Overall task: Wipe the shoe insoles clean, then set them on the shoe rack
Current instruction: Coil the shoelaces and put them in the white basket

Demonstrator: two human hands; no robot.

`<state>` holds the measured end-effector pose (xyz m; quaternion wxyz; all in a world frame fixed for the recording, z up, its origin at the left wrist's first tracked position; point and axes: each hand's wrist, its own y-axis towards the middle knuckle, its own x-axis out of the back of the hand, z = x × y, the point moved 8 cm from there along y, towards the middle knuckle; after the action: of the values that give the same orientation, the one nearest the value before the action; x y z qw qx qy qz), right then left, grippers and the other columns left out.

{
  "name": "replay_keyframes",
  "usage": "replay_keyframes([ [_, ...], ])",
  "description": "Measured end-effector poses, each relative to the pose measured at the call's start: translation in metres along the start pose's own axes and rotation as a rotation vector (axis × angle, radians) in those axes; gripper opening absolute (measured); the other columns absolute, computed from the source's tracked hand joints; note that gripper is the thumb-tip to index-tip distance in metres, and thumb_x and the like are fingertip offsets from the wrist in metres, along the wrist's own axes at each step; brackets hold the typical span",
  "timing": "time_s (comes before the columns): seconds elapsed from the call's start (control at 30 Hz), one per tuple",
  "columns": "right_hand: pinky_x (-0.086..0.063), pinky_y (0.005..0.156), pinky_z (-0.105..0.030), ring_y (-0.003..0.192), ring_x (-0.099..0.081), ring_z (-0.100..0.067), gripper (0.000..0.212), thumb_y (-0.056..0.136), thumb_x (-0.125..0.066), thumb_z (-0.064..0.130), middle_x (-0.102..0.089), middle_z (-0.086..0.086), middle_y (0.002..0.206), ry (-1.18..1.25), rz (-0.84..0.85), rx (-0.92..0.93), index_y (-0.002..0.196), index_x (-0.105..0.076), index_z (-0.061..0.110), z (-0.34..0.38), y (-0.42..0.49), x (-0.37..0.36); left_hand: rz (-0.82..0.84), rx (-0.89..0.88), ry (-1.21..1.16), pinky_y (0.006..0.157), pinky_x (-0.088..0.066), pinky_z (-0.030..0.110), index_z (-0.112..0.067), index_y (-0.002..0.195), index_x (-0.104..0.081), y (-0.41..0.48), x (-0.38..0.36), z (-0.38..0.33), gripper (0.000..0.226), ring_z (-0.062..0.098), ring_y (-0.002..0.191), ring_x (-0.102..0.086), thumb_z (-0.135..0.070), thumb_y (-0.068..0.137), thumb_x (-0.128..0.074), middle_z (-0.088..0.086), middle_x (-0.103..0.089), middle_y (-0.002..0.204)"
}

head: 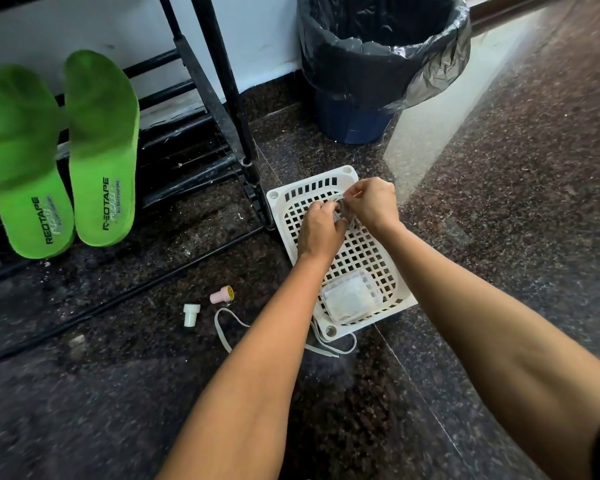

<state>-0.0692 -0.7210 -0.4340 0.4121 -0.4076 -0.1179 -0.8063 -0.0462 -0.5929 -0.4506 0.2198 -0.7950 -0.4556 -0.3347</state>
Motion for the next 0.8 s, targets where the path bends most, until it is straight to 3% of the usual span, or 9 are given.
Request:
replay_keyframes([
  [0.17, -0.057, 0.072, -0.038, 0.071, -0.065, -0.022, 0.013, 0.079, -0.063, 0.022, -0.07, -0.005, 0.076, -0.119, 0.008, 0.003, 0.071, -0.072, 0.018, 0.001, 0.001, -0.002, -0.022, 0.005, 0.003, 0.093, -0.045, 0.036, -0.006, 0.127, -0.058, -0.002, 0.003, -0.001, 0.035, 0.027, 0.114, -0.055, -0.017, 0.094, -0.059, 0.012, -0.059, 0.122],
  [0.27, -0.057, 0.071, -0.036, 0.07, -0.065, -0.02, 0.014, 0.08, -0.064, 0.025, -0.07, -0.004, 0.074, -0.124, 0.012, -0.004, 0.071, -0.073, 0.019, 0.0, -0.001, 0.0, -0.04, 0.002, -0.021, 0.084, -0.051, 0.041, -0.007, 0.125, -0.056, -0.005, 0.008, -0.005, 0.029, 0.028, 0.105, -0.06, -0.009, 0.097, -0.049, 0.014, -0.064, 0.116],
  [0.37, -0.055, 0.078, -0.036, 0.082, -0.067, -0.02, 0.021, 0.084, -0.06, 0.032, -0.073, -0.004, 0.091, -0.069, -0.07, 0.0, 0.095, -0.074, 0.019, 0.0, -0.014, 0.01, -0.08, 0.019, -0.043, 0.071, -0.049, 0.037, -0.006, 0.126, -0.051, -0.011, 0.019, -0.005, 0.029, 0.029, 0.096, -0.061, -0.005, 0.1, -0.039, 0.017, -0.064, 0.109],
  [0.47, -0.054, 0.081, -0.038, 0.084, -0.066, -0.019, 0.03, 0.09, -0.054, 0.036, -0.071, -0.004, 0.098, -0.028, -0.132, 0.043, 0.106, -0.069, 0.017, 0.0, -0.044, 0.015, -0.175, 0.056, -0.099, 0.075, -0.043, 0.025, -0.006, 0.128, -0.05, -0.025, 0.038, 0.007, 0.034, 0.024, 0.102, -0.06, 0.001, 0.097, -0.04, 0.014, -0.062, 0.117],
  [0.57, -0.054, 0.079, -0.035, 0.081, -0.063, -0.015, 0.021, 0.093, -0.054, 0.023, -0.069, -0.003, 0.096, 0.08, -0.158, 0.148, 0.104, -0.069, 0.013, 0.011, -0.086, 0.016, -0.253, 0.077, -0.159, 0.079, -0.041, 0.016, -0.005, 0.128, -0.052, -0.054, 0.059, 0.027, 0.033, 0.013, 0.099, -0.058, 0.0, 0.096, -0.046, 0.011, -0.062, 0.121],
  [0.7, -0.053, 0.075, -0.03, 0.078, -0.061, -0.014, 0.016, 0.088, -0.058, 0.007, -0.068, -0.005, 0.092, 0.17, -0.144, 0.294, 0.1, -0.07, 0.008, 0.04, -0.15, -0.001, -0.356, 0.146, -0.239, 0.086, -0.051, 0.029, -0.005, 0.122, -0.056, -0.098, 0.086, 0.069, 0.029, 0.016, 0.095, -0.061, -0.001, 0.094, -0.051, 0.01, -0.063, 0.119],
  [0.8, -0.051, 0.075, -0.035, 0.079, -0.061, -0.023, 0.02, 0.085, -0.055, 0.003, -0.063, -0.008, 0.093, 0.141, 0.055, 0.365, 0.101, -0.068, 0.007, 0.052, -0.187, -0.044, -0.359, 0.255, -0.275, 0.079, -0.047, 0.019, -0.005, 0.119, -0.057, -0.127, 0.091, 0.099, 0.029, 0.013, 0.087, -0.06, 0.001, 0.092, -0.054, 0.009, -0.064, 0.116],
])
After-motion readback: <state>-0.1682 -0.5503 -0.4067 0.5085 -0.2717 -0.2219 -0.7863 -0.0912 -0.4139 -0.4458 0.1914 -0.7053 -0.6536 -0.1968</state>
